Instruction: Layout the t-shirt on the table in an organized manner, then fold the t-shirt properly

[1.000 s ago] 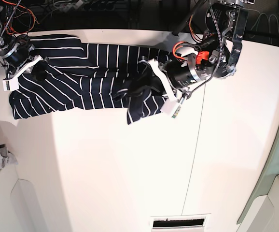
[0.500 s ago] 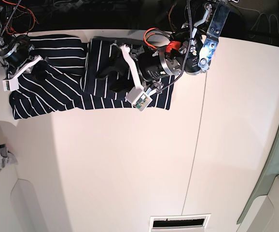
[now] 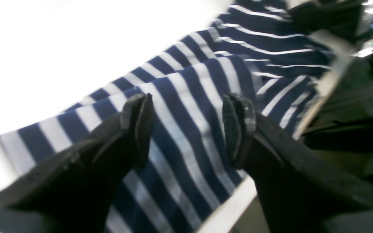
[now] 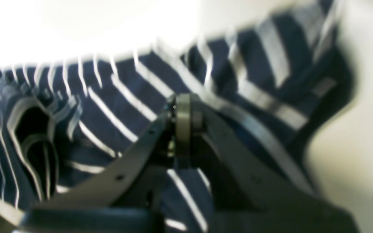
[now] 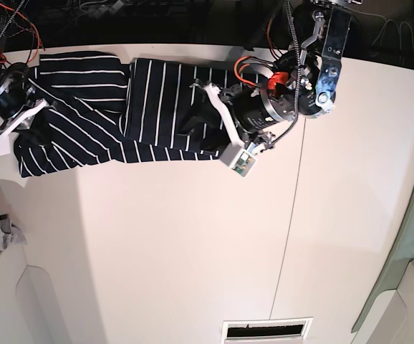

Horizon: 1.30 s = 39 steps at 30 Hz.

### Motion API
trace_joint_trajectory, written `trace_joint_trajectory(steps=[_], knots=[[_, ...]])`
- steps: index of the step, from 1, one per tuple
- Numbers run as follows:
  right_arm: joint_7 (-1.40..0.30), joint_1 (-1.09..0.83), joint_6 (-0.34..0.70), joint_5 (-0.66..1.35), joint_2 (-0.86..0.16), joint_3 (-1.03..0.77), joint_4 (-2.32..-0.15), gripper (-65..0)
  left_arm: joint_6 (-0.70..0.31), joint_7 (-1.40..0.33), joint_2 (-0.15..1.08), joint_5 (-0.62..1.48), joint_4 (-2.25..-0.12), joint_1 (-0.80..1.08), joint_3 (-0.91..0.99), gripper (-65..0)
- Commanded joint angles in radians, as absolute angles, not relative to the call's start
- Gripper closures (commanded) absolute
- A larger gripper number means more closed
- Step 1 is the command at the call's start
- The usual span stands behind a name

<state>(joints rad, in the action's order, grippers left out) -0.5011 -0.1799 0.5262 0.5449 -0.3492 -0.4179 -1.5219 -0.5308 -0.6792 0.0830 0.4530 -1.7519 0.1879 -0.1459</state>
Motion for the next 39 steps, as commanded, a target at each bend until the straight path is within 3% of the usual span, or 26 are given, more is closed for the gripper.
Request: trace_joint_trajectory(steps=[1,4,8,10,13,19,36,39], knots=[[-0.482,-0.171,0.512,0.557,-0.371,-0.448,-1.544,0.0,-0.534,-0.654,0.095,0.471,-1.767,0.184,-0.128,-36.3],[-0.482,-0.161,0.428,0.527,-0.386,-0.501,-1.539,0.0,-0.533,-0.655,0.138,0.474,-1.767,0.192,-0.088,-36.3],[-0.449,-0.156,0.340,0.456,-0.428,-0.525,-1.490,-33.0,-0.533,-0.654,0.194,0.481,-1.767,0.195,-0.077,-36.3],[-0.445,-0.155,0.309,0.455,-0.454,-0.524,-1.449,-42.4,-0.530,-0.654,0.201,0.481,-1.767,0.197,-0.077,-36.3],[-0.506,-0.155,0.318,0.525,-0.487,-0.524,-1.393,-43.2,-0.500,-0.653,0.200,0.481,-1.767,0.197,-0.077,-36.3],[-0.535,-0.155,0.491,0.678,-0.490,-0.521,-1.329,-43.2,-0.497,-0.650,0.199,0.482,-1.767,0.197,-0.077,-36.3],[-0.543,-0.123,0.531,0.696,-0.427,-0.512,-1.197,-43.2,-0.496,-0.654,0.200,0.481,-1.767,0.197,-0.077,-36.3],[-0.542,-0.108,0.532,0.696,-0.411,-0.509,-1.175,-43.2,-0.458,-0.678,0.201,0.481,-1.767,0.197,-0.077,-36.3]])
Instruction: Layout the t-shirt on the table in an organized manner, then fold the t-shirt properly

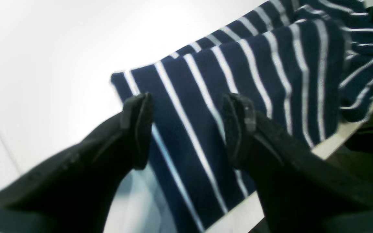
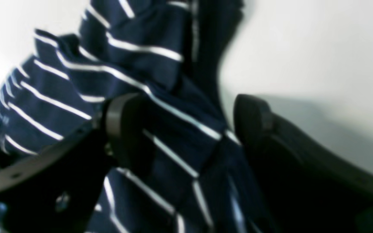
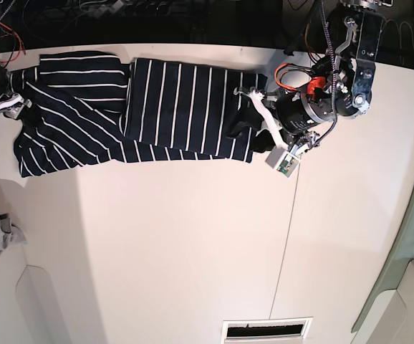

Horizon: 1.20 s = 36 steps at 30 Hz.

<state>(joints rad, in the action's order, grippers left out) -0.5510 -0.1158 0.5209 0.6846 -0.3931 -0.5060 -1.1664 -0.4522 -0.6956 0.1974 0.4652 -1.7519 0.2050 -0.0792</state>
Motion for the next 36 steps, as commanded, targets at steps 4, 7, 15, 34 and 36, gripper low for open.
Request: trace_joint_trajectory(steps=[4,7,15,34,36], knots=[[-0.542,-0.094,0.532,0.688,-0.401,-0.454,-1.171,-43.2,-0.453,-0.677,0.218,0.474,-1.767,0.197,-0.066,-36.3],[-0.542,-0.094,0.532,0.682,-0.402,-0.394,-1.171,-43.2,-0.453,-0.686,0.223,0.475,-1.767,0.200,-0.025,-36.3],[-0.542,-0.094,0.531,0.668,-0.402,-0.354,-1.171,-42.9,-0.453,-0.711,0.251,0.529,-1.767,0.214,0.102,-36.3],[-0.523,-0.094,0.528,0.573,-0.449,-0.375,-1.204,0.0,-0.453,-0.669,0.273,0.541,-1.717,0.327,0.103,-36.3],[-0.555,-0.094,0.528,0.619,-0.463,-0.399,-1.230,0.0,-0.453,-0.646,0.247,0.542,-1.679,0.327,0.103,-36.3]])
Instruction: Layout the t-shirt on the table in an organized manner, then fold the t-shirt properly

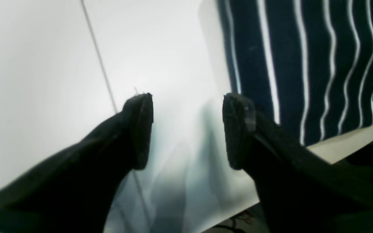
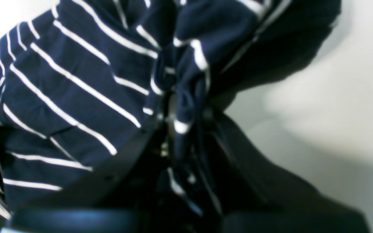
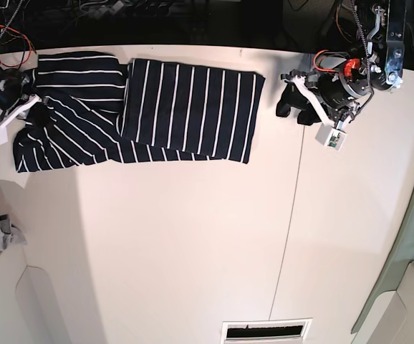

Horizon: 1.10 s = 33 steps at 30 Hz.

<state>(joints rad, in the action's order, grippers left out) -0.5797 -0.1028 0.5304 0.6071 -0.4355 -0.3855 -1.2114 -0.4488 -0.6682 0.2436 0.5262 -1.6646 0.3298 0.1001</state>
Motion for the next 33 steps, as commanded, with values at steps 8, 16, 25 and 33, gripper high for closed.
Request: trace_joint_trajectory(steps=[8,16,25,33], knots=[[-0.686,-0.095,0.540,0.788,-0.496,-0.497,-1.382,0.0,-0.469,-0.683,0.121,0.591,-1.587,0.327,0.084,-36.3],[-0.717,-0.095,0.559,0.894,-0.479,-0.497,-1.595,0.0,-0.467,-0.669,0.111,0.548,-1.587,0.321,-0.113,-36.3],[-0.742,-0.097,0.559,0.922,-0.392,-0.393,-1.803,0.0,-0.447,-0.654,0.111,0.461,-1.587,0.319,-0.191,-36.3],[-0.709,-0.094,0.582,0.803,-0.379,-0.039,-1.803,0.0,-0.444,-0.654,0.111,0.435,-1.587,0.319,-0.191,-36.3]])
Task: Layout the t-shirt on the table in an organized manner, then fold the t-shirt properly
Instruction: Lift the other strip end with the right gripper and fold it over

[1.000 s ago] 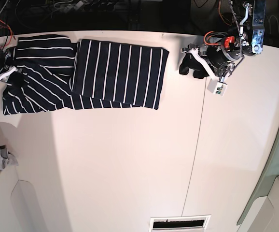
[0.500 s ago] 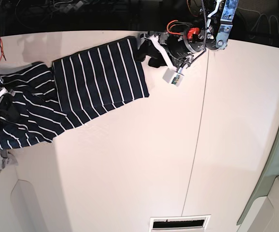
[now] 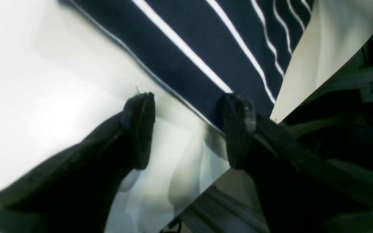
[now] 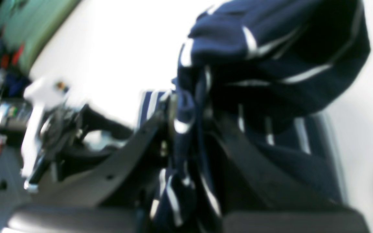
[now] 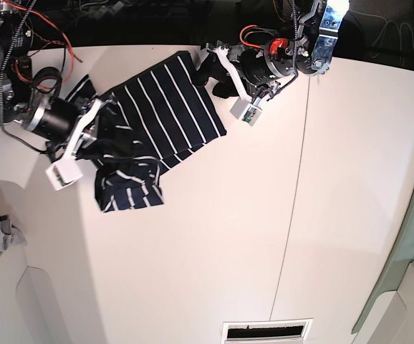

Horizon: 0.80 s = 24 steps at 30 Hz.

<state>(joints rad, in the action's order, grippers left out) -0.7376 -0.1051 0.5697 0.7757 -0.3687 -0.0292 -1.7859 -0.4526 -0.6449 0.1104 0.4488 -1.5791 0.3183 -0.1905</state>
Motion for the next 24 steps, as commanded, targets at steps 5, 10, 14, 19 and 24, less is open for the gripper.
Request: trace_joint_trajectory(steps=[5,10,14,19,24], knots=[[-0.632,-0.085,0.583,0.634,-0.379,0.151,-1.804,-38.4,-0.444,-0.654,0.111,0.435,-1.588,0.319,-0.181,-36.3],[-0.594,-0.038,0.580,0.579,-0.379,0.270,-1.805,-39.7,-0.444,-0.654,0.111,0.438,-1.588,0.319,-0.105,-36.3],[-0.594,0.007,0.580,0.579,-0.379,0.295,-1.805,-39.7,-0.445,-0.664,0.112,0.468,-1.592,0.319,-0.012,-36.3],[-0.587,0.047,0.568,0.551,-0.379,0.239,-1.805,-39.6,-0.498,-0.675,0.111,0.511,-1.626,0.334,0.057,-33.5],[-0.522,0.049,0.422,0.487,-0.379,0.109,-1.803,-11.8,-0.521,-0.678,0.111,0.537,-1.735,0.357,0.060,-18.4]])
